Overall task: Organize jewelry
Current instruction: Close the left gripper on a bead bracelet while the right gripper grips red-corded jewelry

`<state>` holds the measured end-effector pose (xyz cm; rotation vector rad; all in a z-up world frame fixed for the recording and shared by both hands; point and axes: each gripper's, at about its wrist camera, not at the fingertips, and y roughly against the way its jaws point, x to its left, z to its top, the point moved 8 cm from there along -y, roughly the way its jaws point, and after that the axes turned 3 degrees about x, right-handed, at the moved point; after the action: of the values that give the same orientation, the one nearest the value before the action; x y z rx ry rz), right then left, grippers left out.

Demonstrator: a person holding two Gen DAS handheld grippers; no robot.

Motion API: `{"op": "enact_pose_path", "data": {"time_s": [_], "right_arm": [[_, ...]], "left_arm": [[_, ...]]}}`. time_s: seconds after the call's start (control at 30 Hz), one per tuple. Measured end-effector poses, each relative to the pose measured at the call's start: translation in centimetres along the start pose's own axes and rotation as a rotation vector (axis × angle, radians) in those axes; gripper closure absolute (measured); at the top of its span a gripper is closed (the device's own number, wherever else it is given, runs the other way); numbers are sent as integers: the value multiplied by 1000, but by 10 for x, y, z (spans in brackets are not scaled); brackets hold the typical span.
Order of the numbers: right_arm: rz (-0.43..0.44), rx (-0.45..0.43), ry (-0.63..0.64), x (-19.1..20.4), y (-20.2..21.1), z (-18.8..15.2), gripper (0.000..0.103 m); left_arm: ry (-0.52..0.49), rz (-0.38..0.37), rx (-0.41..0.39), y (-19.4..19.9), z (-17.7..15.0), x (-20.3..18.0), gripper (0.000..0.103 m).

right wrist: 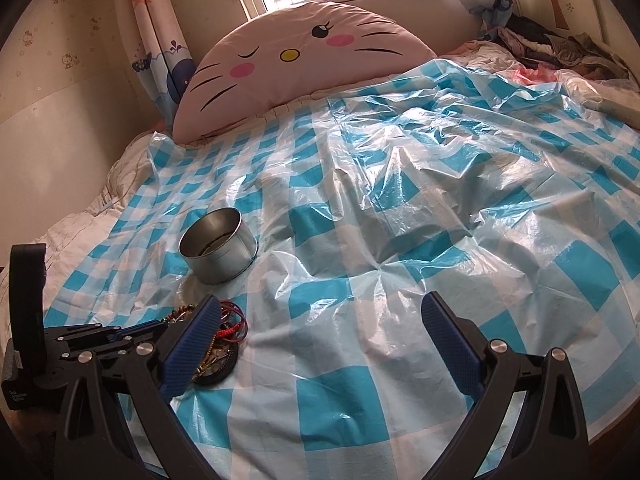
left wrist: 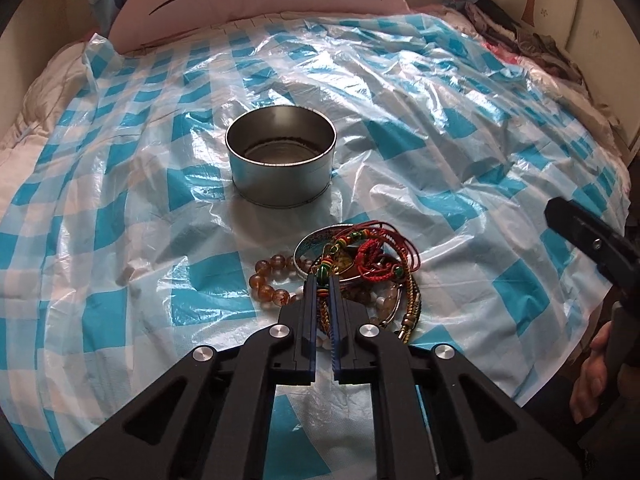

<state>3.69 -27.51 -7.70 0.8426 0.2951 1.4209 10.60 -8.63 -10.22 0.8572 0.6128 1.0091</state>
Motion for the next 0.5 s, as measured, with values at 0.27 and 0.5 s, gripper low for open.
{"op": "enact_pose_path", "data": {"time_s": [0.27, 0.5], "right_arm": [[112, 121, 127, 27, -21, -6, 7], [272, 181, 438, 81, -36, -16, 10]], "left_arm": [[218, -51, -221, 40, 10, 39, 98], [255, -44, -273, 48, 13, 45, 98]]}}
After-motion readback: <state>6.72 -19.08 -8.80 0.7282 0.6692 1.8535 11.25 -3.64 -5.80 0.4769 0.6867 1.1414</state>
